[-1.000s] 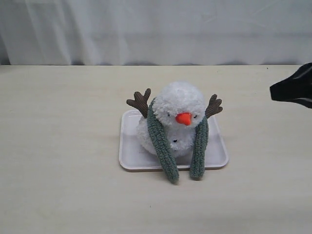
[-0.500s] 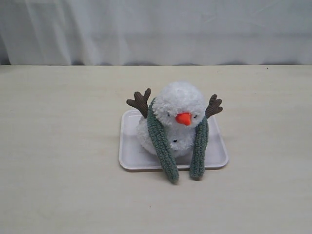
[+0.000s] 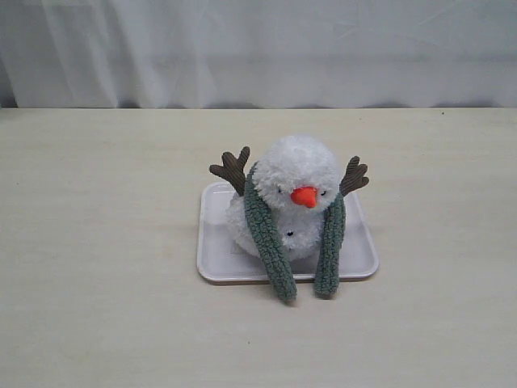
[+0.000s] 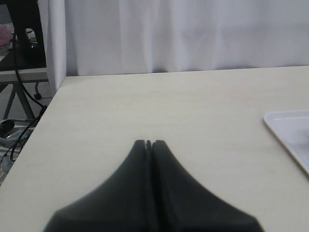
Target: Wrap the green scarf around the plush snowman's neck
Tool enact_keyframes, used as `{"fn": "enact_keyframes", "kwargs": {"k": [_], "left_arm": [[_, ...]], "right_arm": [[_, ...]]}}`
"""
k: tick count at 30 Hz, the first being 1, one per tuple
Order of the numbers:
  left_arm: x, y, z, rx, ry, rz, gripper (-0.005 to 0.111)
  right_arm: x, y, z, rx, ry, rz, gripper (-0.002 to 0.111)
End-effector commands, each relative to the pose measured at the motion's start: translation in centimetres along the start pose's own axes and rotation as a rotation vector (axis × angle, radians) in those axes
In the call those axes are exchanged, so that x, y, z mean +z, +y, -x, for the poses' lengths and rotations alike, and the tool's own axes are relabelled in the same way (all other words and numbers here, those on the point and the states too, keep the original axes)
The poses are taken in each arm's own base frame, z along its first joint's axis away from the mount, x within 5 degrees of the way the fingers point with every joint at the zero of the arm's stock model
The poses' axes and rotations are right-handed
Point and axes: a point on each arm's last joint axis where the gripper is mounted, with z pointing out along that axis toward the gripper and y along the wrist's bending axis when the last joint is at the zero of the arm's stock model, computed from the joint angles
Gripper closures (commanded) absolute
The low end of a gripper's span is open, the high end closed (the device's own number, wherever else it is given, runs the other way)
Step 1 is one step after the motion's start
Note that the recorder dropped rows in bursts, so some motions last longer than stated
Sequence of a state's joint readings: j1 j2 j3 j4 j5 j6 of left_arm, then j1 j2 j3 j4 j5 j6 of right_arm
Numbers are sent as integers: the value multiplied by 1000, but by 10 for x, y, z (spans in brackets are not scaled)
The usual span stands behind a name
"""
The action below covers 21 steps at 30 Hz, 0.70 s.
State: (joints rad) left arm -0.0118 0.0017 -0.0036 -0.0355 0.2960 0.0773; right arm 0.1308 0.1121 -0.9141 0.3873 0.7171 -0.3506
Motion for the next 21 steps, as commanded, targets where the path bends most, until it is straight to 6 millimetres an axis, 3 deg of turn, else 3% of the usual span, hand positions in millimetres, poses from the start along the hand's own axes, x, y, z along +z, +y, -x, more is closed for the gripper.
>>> {"fn": "enact_keyframes", "kwargs": {"k": [1,5,21], "left_arm": [[0,0,0,-5,-9,6,107],[0,0,0,-5,-9,6,107],[0,0,0,-7,-9,5,107]], "right_arm": [[-18,4,-1,-25,-53,-10,104],[-32,8,-1,-34,-94,-8,104],[-33,9,0,-35,-98,-8,104]]}}
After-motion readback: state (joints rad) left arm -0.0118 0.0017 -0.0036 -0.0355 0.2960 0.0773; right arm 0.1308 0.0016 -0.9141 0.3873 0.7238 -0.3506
